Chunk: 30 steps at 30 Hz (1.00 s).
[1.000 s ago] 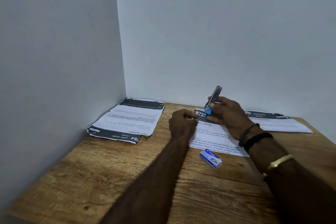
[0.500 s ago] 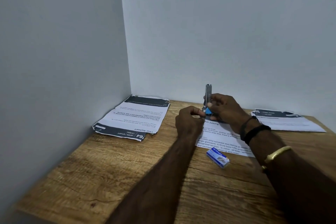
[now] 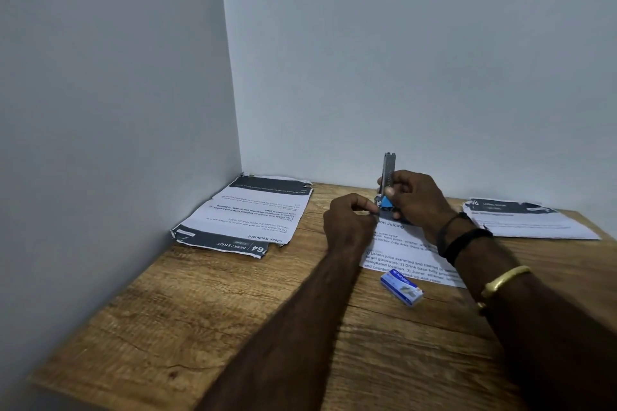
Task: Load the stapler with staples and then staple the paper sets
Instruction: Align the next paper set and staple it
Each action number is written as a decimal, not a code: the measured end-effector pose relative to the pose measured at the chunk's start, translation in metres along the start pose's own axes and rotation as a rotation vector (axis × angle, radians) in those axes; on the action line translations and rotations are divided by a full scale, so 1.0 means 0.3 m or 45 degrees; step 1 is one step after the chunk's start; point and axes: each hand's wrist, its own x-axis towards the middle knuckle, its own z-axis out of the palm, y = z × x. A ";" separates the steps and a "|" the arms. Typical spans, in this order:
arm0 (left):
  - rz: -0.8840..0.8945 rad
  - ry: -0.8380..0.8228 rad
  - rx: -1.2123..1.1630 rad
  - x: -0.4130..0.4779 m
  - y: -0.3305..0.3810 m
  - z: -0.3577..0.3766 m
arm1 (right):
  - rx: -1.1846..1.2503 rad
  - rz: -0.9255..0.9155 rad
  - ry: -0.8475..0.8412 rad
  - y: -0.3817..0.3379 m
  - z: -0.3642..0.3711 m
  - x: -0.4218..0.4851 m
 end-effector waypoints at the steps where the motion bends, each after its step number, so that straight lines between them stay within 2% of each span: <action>1: 0.004 -0.002 0.003 0.000 0.000 0.000 | 0.004 0.009 0.003 0.001 0.001 0.000; 9: 0.015 -0.019 0.004 0.004 -0.007 0.001 | 0.009 0.044 0.048 0.020 -0.006 -0.004; 14: 0.005 -0.028 0.017 0.018 -0.020 0.007 | 0.225 0.077 -0.011 0.015 -0.004 -0.022; 20: 0.020 -0.028 0.008 0.032 -0.030 0.011 | 0.295 0.079 0.167 -0.014 -0.028 -0.035; 23: 0.053 -0.025 0.018 0.036 -0.031 0.011 | 0.123 0.026 0.163 -0.031 -0.064 -0.059; 30: 0.214 -0.040 0.071 0.029 -0.021 0.007 | -0.553 0.043 -0.009 -0.096 -0.149 -0.173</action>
